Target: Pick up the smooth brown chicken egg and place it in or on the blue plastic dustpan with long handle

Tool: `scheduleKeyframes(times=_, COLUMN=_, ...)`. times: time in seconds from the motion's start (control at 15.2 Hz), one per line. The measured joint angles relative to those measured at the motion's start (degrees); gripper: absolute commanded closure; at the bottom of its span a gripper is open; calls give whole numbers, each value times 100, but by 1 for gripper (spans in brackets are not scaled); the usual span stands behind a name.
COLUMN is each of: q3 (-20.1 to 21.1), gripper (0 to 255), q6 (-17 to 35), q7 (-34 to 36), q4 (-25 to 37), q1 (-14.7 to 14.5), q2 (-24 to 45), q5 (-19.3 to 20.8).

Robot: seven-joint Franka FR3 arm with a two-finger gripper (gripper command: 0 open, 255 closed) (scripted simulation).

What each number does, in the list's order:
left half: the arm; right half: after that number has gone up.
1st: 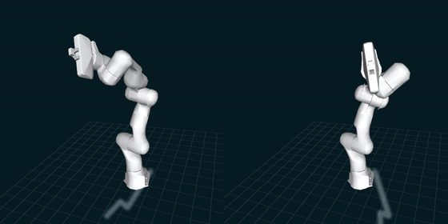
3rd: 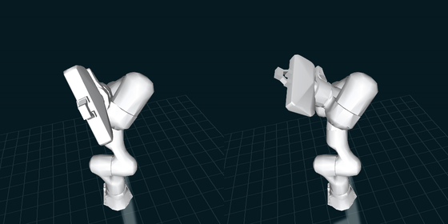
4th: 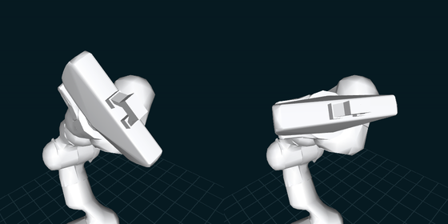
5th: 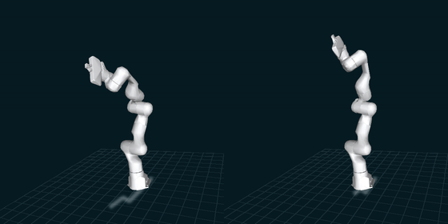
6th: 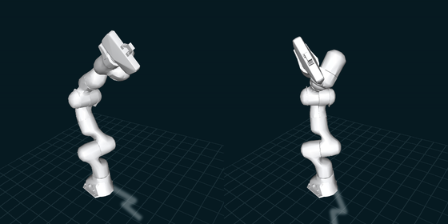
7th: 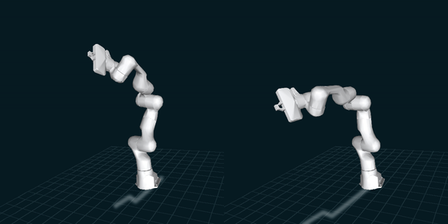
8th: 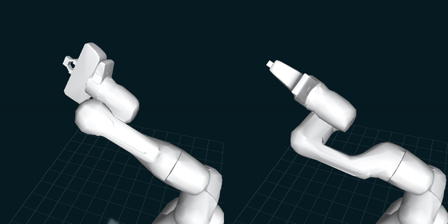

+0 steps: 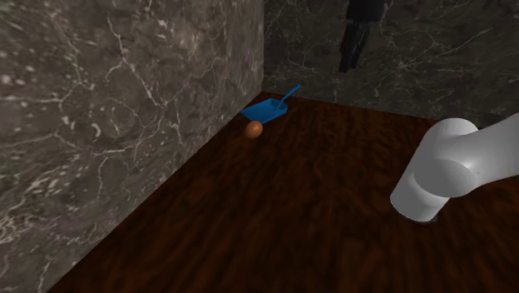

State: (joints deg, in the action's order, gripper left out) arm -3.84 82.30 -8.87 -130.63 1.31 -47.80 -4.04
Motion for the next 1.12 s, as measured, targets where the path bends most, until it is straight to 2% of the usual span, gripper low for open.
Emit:
scheduleKeyframes(times=0.13, q3=-48, gripper=0, q6=86, q7=-107, q4=-18, q1=-27, q2=76, q5=27)
scheduleKeyframes(times=0.53, q3=-543, gripper=0, q6=970, q7=-1349, q4=-244, q1=-336, q2=783, q5=250)
scheduleKeyframes(times=0.86, q3=-979, gripper=0, q6=1713, q7=-2509, q4=-131, q1=-640, q2=1687, q5=315)
scheduleKeyframes(times=1.12, q3=-1207, gripper=0, q6=2335, q7=-3368, q4=0, q1=-924, q2=2491, q5=203)
